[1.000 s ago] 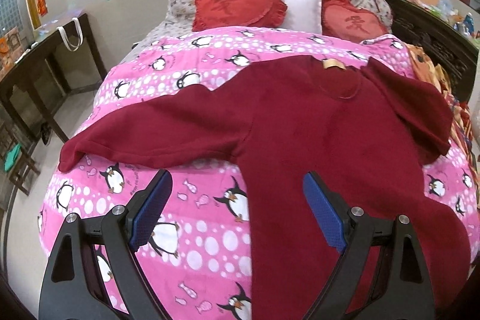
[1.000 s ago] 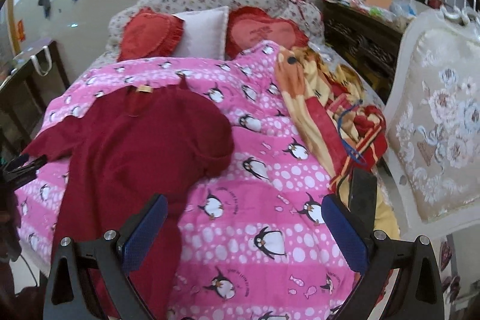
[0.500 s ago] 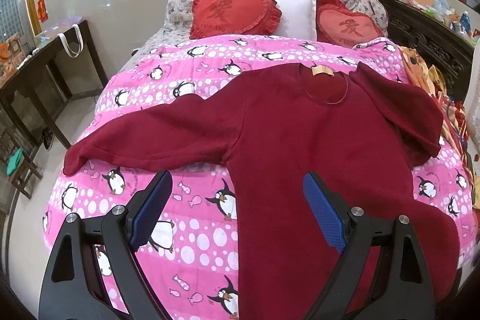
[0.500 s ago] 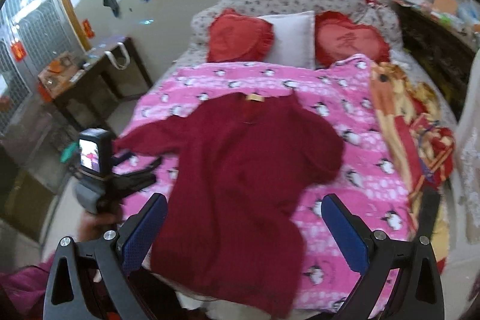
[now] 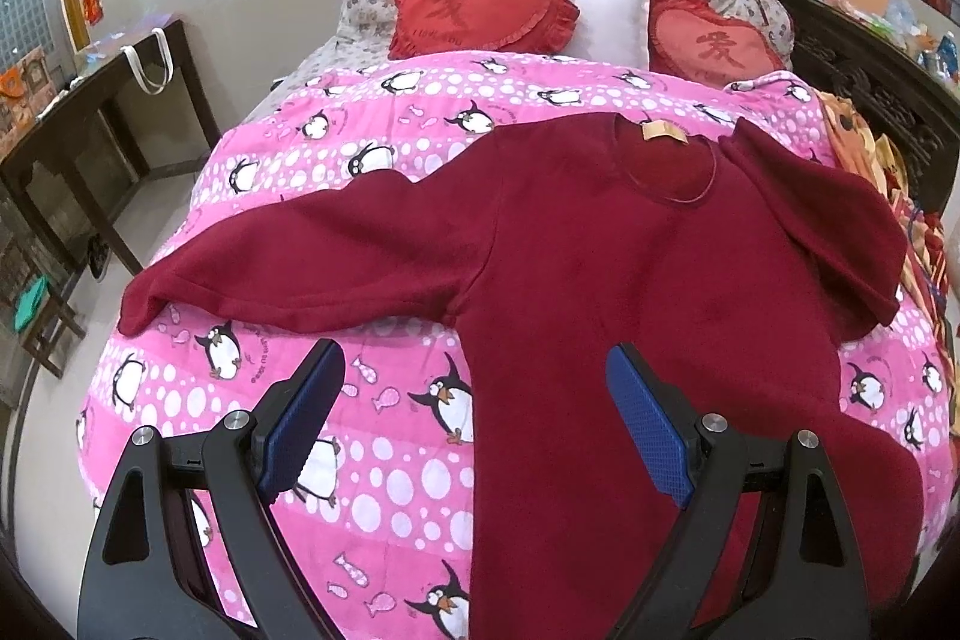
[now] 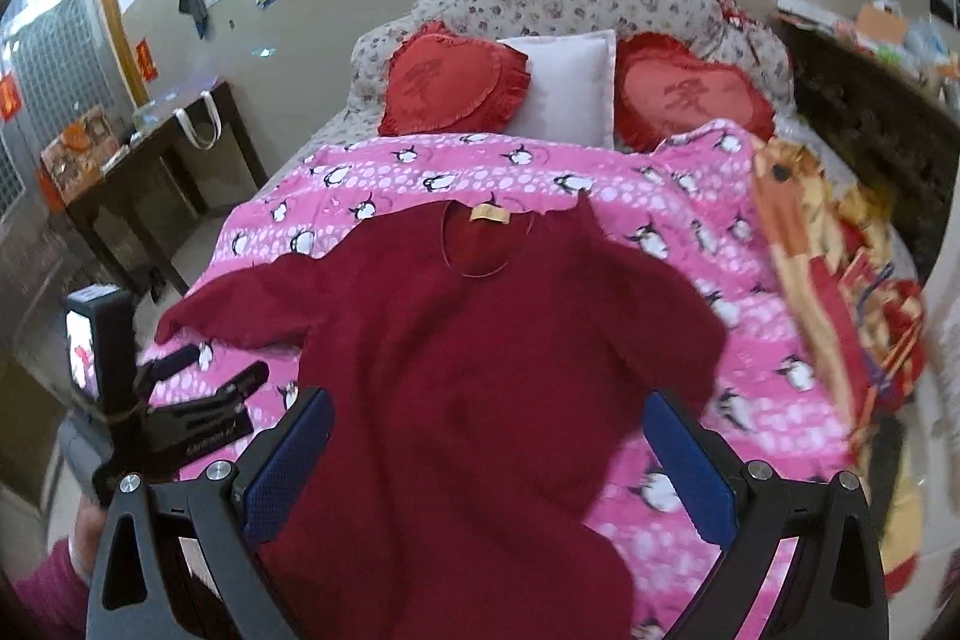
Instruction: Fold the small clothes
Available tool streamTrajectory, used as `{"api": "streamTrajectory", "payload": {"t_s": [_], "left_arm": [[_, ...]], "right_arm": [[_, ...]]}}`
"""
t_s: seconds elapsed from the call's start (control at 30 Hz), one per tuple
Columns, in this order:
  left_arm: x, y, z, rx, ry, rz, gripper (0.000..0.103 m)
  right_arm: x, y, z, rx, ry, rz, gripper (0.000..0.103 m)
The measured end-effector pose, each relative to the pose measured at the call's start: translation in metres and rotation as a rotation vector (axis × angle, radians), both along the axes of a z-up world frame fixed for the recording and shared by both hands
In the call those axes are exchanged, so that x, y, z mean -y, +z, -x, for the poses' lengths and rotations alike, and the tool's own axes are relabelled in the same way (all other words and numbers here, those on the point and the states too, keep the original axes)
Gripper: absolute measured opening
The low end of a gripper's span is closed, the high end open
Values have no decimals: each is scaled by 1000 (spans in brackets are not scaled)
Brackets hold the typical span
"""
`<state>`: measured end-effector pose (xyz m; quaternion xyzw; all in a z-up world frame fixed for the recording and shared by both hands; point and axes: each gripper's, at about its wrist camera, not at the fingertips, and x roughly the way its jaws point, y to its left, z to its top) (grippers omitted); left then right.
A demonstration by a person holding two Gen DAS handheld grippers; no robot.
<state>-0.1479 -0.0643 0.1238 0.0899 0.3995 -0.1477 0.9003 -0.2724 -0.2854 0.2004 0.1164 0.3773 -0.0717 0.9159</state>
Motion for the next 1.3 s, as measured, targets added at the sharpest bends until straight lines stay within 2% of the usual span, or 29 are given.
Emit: {"api": "streamTrajectory", "payload": {"t_s": [0.23,0.4,0.8,1.3], "left_arm": [[5,-13,-13,-30,26,8,89],[8,-23,-22,-38,41,2,89],[11,-43,-47,-79,65,3,89],[7,-59,-73,-112,98,-1,89]], "right_arm": [[-7,-39,-44,-24,-11,4,102],[-8,-59,-65,-24,-11,2,102],[-12,-101,-107,-102,8,-10,102],[-15,-127,-148,-154,26,-13,102]]}}
